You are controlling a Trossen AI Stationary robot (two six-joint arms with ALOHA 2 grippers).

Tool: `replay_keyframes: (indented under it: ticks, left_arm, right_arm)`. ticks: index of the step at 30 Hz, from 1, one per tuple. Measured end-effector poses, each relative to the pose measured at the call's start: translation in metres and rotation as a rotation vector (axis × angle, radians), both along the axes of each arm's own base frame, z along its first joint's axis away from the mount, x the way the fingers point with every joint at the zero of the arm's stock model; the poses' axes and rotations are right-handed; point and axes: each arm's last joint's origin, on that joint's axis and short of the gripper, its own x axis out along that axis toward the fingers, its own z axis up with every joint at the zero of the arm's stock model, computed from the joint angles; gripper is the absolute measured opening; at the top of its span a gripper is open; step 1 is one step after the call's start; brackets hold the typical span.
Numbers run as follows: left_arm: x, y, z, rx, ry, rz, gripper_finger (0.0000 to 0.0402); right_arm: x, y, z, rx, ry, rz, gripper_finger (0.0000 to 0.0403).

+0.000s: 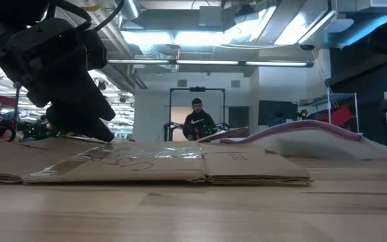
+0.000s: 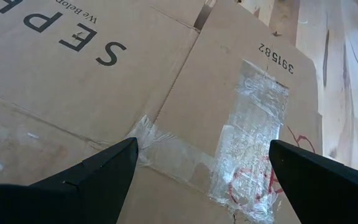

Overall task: Unpack boxes
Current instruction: Close the cutter

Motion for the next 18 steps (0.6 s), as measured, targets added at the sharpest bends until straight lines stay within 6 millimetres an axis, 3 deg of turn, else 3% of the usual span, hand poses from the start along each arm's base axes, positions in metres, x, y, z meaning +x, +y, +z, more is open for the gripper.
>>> replay_keyframes:
  ticks: [3,12,18]
  left_arm:
    - [0.0,0.0,0.0,-0.004,0.0,0.003,0.0351]
    - [0.001,0.0,0.0,0.03,-0.001,-0.021,0.0351]
    - [0.001,-0.004,0.003,-0.233,-0.053,0.125,0.0351]
  right_arm:
    - [0.001,0.001,0.0,0.022,0.001,0.003,0.0108]
    - [0.018,0.016,0.023,0.08,-0.085,-0.027,0.0105]
    - [0.037,0.03,0.056,0.133,-0.218,-0.073,0.0105]
